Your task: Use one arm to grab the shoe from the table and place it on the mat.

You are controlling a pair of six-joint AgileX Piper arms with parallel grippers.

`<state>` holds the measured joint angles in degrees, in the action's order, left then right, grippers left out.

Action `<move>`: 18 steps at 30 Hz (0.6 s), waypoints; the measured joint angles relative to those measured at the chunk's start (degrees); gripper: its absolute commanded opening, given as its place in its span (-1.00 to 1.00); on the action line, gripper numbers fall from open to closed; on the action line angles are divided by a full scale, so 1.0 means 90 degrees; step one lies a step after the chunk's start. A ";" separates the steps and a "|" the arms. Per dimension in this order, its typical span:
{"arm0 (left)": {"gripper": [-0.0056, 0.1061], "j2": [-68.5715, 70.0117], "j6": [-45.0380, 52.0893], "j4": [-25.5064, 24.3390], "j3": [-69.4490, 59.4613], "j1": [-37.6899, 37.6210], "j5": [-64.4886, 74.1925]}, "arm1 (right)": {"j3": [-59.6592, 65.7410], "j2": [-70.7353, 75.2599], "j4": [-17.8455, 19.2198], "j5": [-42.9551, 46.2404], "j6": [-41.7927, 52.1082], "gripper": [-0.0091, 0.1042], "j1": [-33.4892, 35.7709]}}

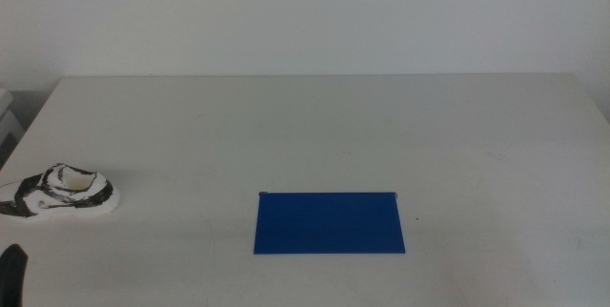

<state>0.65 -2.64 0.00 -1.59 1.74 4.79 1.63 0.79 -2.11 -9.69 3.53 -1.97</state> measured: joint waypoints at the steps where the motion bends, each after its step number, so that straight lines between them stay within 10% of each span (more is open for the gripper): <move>1: 0.63 0.0000 0.0000 0.0000 0.0030 0.0000 0.0041 | 0.0000 0.0000 0.0000 0.0000 0.0000 0.33 0.0000; 18: 0.63 -0.3821 0.0131 -0.0156 0.4647 0.0000 0.2889 | 0.0000 0.0000 0.0000 0.0000 0.0000 0.33 0.0000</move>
<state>-33.73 -1.46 -1.40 40.24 1.74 30.79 1.63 0.79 -2.11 -9.69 3.53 -1.97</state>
